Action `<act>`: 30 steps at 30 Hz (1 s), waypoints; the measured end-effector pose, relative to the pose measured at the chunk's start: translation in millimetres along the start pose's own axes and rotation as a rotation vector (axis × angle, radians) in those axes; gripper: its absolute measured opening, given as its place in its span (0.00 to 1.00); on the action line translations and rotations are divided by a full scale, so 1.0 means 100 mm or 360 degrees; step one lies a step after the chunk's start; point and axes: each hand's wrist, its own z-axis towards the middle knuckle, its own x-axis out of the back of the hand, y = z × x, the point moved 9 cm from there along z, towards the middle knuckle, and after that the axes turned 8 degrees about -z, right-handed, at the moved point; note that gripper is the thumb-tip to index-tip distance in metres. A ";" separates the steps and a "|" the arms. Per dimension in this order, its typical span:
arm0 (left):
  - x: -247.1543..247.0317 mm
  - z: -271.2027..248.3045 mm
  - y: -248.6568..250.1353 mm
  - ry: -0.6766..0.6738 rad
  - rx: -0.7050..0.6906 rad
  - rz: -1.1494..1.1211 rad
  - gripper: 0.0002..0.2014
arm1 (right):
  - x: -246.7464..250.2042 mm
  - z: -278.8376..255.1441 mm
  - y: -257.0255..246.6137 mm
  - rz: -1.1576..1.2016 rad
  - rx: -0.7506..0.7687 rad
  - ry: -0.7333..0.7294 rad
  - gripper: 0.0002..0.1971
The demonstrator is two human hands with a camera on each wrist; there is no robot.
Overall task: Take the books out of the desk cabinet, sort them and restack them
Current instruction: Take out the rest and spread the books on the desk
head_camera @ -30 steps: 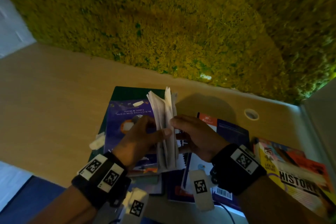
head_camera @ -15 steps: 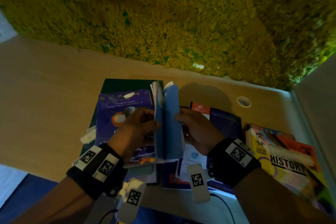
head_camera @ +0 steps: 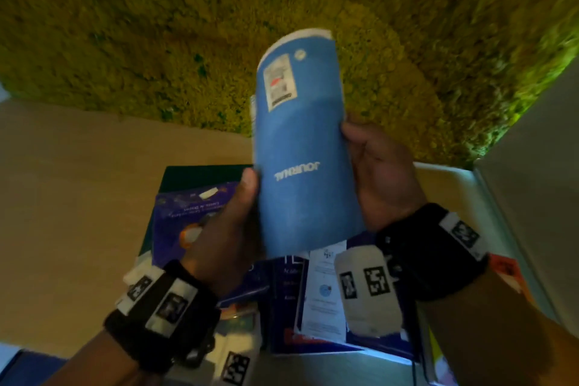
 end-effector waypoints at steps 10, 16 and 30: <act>0.49 0.27 -0.23 0.0263 0.0199 -0.0315 0.24 | 0.87 -0.22 0.48 -0.1383 -0.0363 0.0304 0.18; 0.63 0.34 -0.18 0.0344 0.0119 -0.0112 0.19 | 0.93 -0.32 0.75 -0.1264 -0.0523 0.0280 0.15; 0.63 0.51 0.08 -0.0182 0.0109 -0.0102 0.22 | 0.76 -0.37 0.97 -0.0812 -0.0427 0.0400 0.17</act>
